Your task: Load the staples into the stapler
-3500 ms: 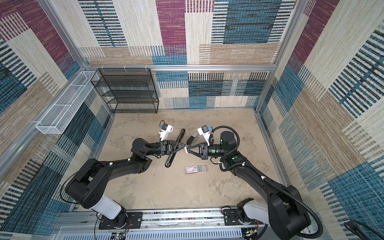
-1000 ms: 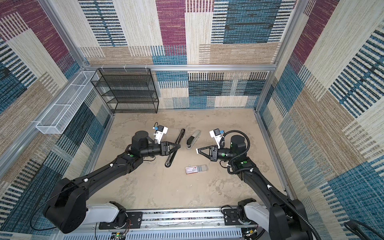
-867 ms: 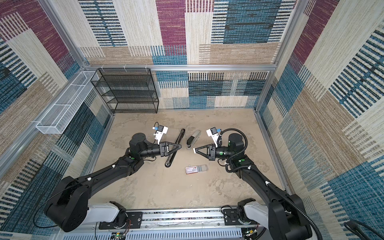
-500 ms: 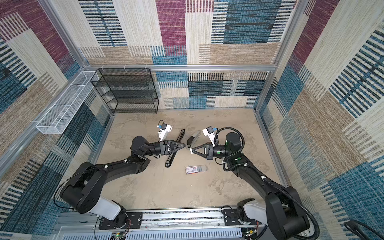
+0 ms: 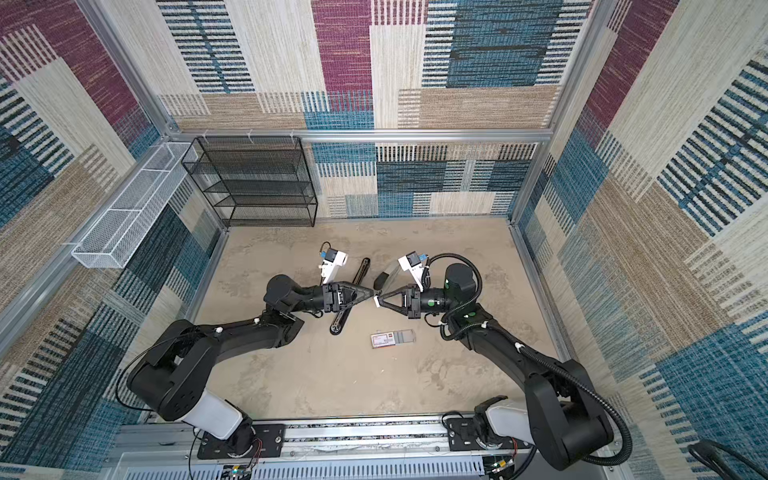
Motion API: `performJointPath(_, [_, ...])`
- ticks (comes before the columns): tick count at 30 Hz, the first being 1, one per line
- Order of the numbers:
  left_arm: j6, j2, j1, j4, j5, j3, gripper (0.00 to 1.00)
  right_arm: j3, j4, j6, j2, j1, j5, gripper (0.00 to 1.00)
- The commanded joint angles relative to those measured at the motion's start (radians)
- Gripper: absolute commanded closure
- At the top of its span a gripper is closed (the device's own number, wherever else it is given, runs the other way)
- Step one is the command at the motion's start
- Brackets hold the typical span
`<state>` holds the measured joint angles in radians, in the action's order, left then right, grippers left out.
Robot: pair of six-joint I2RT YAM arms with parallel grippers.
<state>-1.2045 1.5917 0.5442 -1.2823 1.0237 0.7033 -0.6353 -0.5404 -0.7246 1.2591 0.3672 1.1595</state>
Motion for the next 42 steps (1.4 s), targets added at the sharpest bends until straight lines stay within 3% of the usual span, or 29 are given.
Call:
performJointPath(1, [-0.003,0.008,0.007,-0.049,0.002,0.007,0.53,-0.008,-0.055,-0.015,0.002,0.004,0.010,1.00])
performJointPath(30, [-0.038,0.031,0.016,-0.049,0.023,0.030,0.78,-0.006,-0.028,-0.014,0.022,0.006,-0.057,1.00])
performJointPath(38, [-0.046,0.028,0.011,-0.049,0.027,0.033,0.77,-0.009,-0.002,0.000,0.025,0.006,-0.068,1.00])
performJointPath(42, [-0.049,0.028,0.010,-0.049,0.026,0.032,0.71,-0.012,0.008,0.006,0.026,0.006,-0.072,1.00])
